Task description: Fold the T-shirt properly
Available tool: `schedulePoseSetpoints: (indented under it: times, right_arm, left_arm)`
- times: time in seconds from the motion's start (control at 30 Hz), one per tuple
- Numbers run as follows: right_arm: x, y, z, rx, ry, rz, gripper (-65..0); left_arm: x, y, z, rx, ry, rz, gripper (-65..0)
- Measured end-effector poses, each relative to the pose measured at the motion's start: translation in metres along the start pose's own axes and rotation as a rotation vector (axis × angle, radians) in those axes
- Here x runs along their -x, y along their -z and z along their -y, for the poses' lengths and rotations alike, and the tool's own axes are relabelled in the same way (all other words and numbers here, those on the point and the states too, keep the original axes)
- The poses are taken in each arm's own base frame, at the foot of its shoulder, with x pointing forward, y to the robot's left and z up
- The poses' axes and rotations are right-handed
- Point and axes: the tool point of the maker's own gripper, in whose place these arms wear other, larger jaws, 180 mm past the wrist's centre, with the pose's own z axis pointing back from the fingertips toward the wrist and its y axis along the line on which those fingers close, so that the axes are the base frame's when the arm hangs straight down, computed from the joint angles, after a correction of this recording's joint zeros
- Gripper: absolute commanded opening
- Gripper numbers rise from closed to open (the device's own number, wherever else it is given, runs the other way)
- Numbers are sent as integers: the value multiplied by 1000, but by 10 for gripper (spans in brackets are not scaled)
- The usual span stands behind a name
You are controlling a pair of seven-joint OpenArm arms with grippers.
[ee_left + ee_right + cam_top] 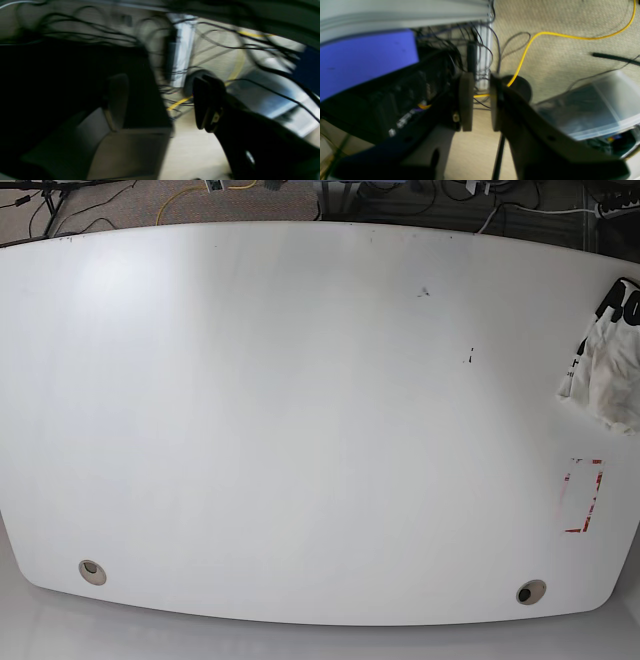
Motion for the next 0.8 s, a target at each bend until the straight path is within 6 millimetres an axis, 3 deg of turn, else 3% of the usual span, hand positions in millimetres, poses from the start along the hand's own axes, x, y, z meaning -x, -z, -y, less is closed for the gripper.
schedulePoseSetpoints:
  times: [0.17, 0.57, 0.8]
  right_arm:
    - [-4, 12, 1, 15, 0, -30, -533]
    - [-23, 33, 0, 18, 23, -45, -533]
    - [-22, 33, -1, 17, 25, -48, -533]
  left_arm:
    - [-6, 7, -11, -65, 50, -27, -294]
    - [-16, 20, 11, -15, 52, -71, -294]
    - [-35, 23, -4, -95, 57, -53, -293]
